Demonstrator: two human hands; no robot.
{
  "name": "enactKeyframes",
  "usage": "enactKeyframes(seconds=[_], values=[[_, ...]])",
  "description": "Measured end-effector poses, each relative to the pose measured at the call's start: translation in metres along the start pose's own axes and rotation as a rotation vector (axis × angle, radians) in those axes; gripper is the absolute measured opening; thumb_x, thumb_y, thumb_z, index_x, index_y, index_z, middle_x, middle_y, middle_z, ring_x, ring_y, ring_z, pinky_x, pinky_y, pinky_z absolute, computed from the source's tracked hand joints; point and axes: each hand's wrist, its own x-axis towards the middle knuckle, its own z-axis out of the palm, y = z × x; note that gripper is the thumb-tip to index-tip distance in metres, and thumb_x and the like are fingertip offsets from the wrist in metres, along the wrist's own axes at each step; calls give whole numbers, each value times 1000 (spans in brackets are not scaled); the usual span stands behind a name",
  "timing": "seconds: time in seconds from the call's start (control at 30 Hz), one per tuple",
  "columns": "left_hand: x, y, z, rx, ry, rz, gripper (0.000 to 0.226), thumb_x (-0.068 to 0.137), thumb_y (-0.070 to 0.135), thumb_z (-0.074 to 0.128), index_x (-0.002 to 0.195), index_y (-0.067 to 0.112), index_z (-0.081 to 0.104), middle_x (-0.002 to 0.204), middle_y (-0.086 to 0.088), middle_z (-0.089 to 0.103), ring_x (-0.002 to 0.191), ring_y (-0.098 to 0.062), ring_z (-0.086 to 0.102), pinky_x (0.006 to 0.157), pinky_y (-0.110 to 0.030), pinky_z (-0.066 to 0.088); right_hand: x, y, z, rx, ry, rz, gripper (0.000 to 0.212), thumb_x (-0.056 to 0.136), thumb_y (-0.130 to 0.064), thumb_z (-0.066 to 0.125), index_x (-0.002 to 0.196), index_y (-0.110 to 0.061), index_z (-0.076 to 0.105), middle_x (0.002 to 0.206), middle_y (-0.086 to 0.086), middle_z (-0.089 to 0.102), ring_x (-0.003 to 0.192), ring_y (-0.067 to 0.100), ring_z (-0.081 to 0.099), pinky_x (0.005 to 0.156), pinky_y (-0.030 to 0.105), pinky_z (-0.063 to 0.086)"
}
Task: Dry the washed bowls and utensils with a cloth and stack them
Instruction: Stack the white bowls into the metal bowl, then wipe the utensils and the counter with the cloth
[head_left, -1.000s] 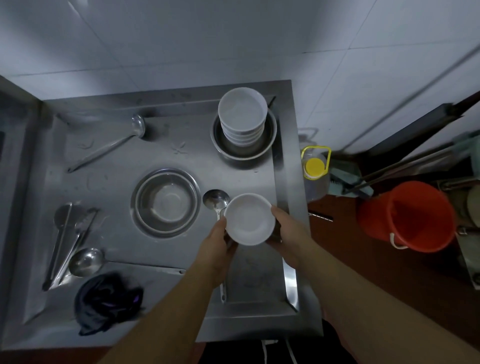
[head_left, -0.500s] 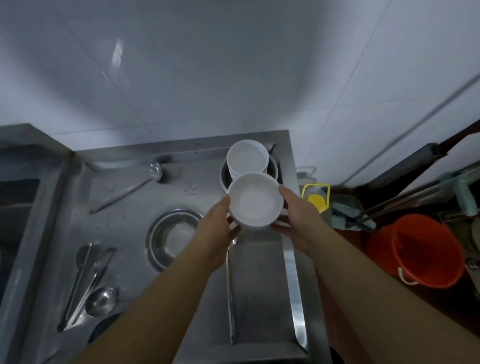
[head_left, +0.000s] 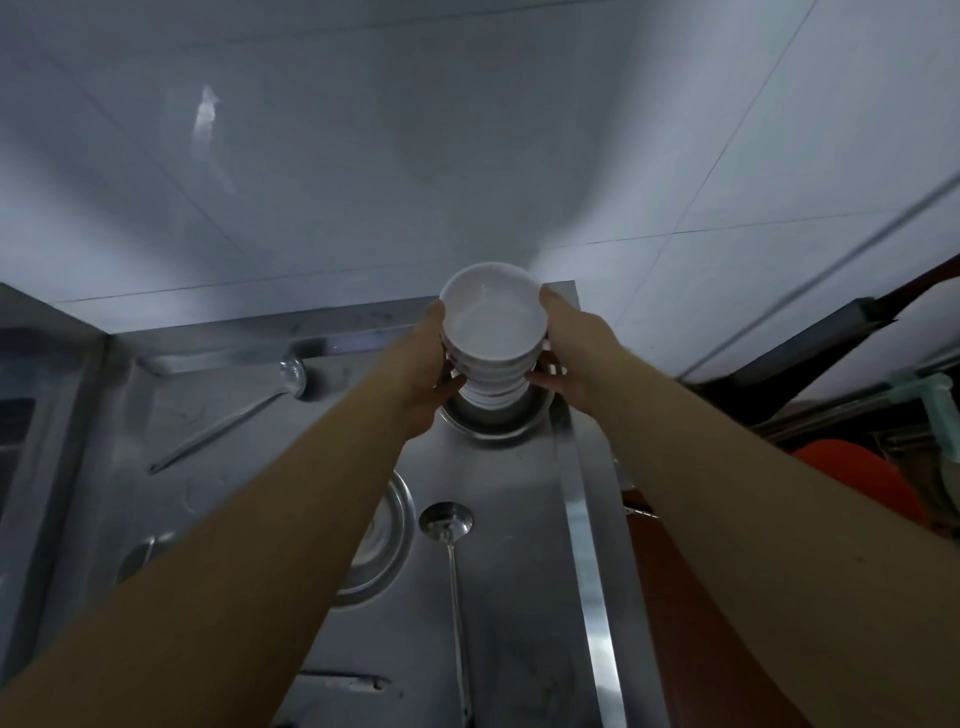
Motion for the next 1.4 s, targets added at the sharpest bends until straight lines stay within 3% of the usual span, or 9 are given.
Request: enactKeyframes(seconds=[0.23, 0.47, 0.6, 0.7, 0.83, 0.93, 1.13, 1.27, 1.4], values=[[18, -8, 0, -31, 59, -26, 52, 101, 53, 60, 138, 17, 57, 137, -4, 63, 124, -23, 61, 82, -33, 58, 17, 8, 1, 18, 33, 36, 32, 102, -52, 62, 118, -25, 58, 114, -2, 60, 119, 25, 58, 104, 49, 56], [22, -11, 2, -43, 76, -31, 53, 104, 51, 57, 145, 18, 52, 142, -5, 59, 129, -24, 57, 94, -37, 55, 23, 13, 3, -8, 46, 34, 41, 102, -56, 59, 127, -24, 55, 132, 3, 58, 121, 27, 57, 101, 49, 58], [13, -7, 4, -31, 85, -29, 38, 105, 46, 57, 131, 19, 58, 134, -3, 62, 121, -22, 60, 95, -37, 55, 16, 13, 2, 5, 71, 26, 30, 102, -52, 59, 112, -24, 62, 128, 3, 62, 117, 23, 60, 102, 48, 58], [0, -8, 1, -2, 89, -33, 18, 106, 36, 57, 106, 19, 63, 112, -2, 67, 98, -16, 63, 84, -31, 56, 2, 15, -2, -11, 98, -6, 20, 105, -41, 55, 91, -28, 59, 103, -4, 62, 103, 18, 61, 106, 44, 56], [-16, -29, -17, 68, 147, -31, 21, 110, 30, 48, 106, 15, 62, 95, 0, 61, 85, -14, 58, 71, -28, 54, -8, 42, -8, -100, 128, -26, 28, 99, -46, 55, 98, -20, 64, 104, 6, 68, 102, 28, 67, 75, 38, 60], [-24, -56, -35, 159, 136, -22, 19, 108, 29, 51, 92, 22, 60, 97, 1, 60, 90, -17, 58, 92, -37, 55, -17, 81, -15, -159, 127, -55, 26, 101, -42, 55, 109, -18, 64, 93, 2, 65, 85, 22, 64, 65, 31, 54], [-44, -143, -84, 528, 122, -65, 51, 89, 46, 53, 125, 11, 64, 132, -23, 64, 122, -44, 61, 106, -56, 51, -43, 189, -15, -355, 84, 1, 45, 84, -57, 53, 86, -14, 63, 98, 17, 68, 81, 29, 61, 78, 45, 54], [-99, -181, -99, 621, 131, -49, 30, 101, 40, 54, 125, 28, 66, 113, -9, 71, 97, -26, 68, 88, -39, 58, -71, 253, -14, -462, 67, 30, 48, 77, -53, 53, 74, -6, 63, 70, 12, 67, 68, 29, 63, 67, 42, 51], [-137, -229, -110, 700, 123, -92, 40, 103, 35, 55, 141, 24, 59, 130, -9, 67, 115, -29, 65, 95, -39, 55, -113, 289, -15, -597, 30, 38, 33, 99, -34, 60, 93, -5, 73, 78, 6, 67, 69, 22, 60, 57, 25, 42]])
